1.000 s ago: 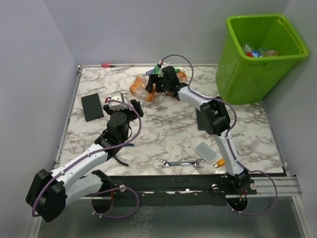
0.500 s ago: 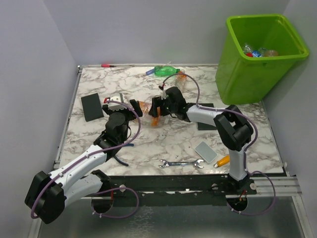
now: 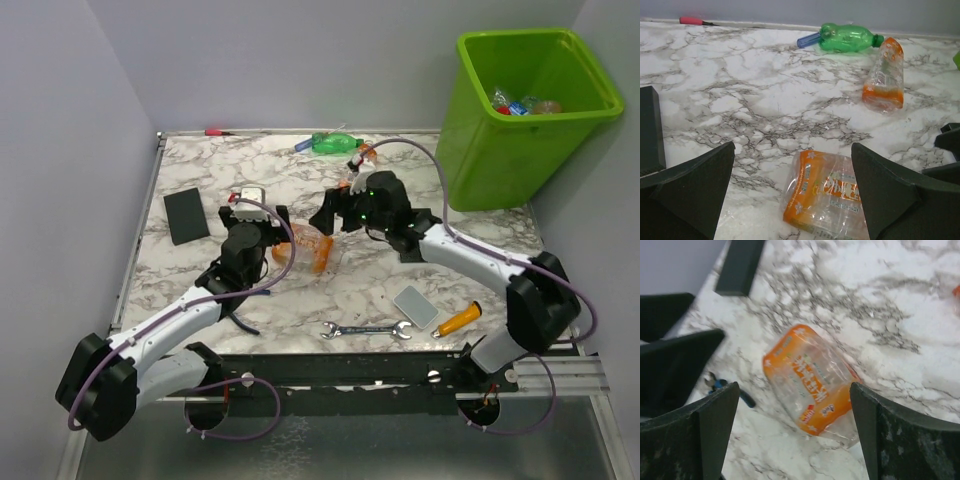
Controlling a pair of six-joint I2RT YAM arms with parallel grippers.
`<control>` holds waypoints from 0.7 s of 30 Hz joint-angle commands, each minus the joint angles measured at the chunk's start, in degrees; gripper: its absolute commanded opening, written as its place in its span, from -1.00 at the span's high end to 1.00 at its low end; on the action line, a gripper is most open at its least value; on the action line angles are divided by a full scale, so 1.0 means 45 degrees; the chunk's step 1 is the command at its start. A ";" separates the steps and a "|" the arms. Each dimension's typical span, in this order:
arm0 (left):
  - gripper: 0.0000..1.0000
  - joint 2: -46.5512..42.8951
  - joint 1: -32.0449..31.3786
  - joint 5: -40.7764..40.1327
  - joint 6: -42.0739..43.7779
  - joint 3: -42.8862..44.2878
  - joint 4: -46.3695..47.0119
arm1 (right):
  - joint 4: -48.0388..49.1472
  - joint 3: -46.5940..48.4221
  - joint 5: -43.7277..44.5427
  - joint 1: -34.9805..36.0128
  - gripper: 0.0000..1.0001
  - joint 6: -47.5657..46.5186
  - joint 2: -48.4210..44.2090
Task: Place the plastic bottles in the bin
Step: Move the plastic bottle to the center of the board.
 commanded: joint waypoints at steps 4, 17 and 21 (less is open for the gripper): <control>-0.98 0.1780 0.0168 0.3339 -0.0506 0.2196 -0.1398 | 0.0140 -0.3556 -0.1714 0.0213 -0.40 0.1511 -0.3655; -0.98 0.6672 0.1066 0.3216 -0.1069 0.5860 -0.2807 | 0.3533 -0.8154 -0.1324 0.1255 0.22 0.2990 -0.3874; -0.96 0.7444 0.1183 0.2984 -0.1248 0.5347 -0.2678 | 0.4363 -0.7983 -0.0956 0.1260 0.17 0.3434 -0.2408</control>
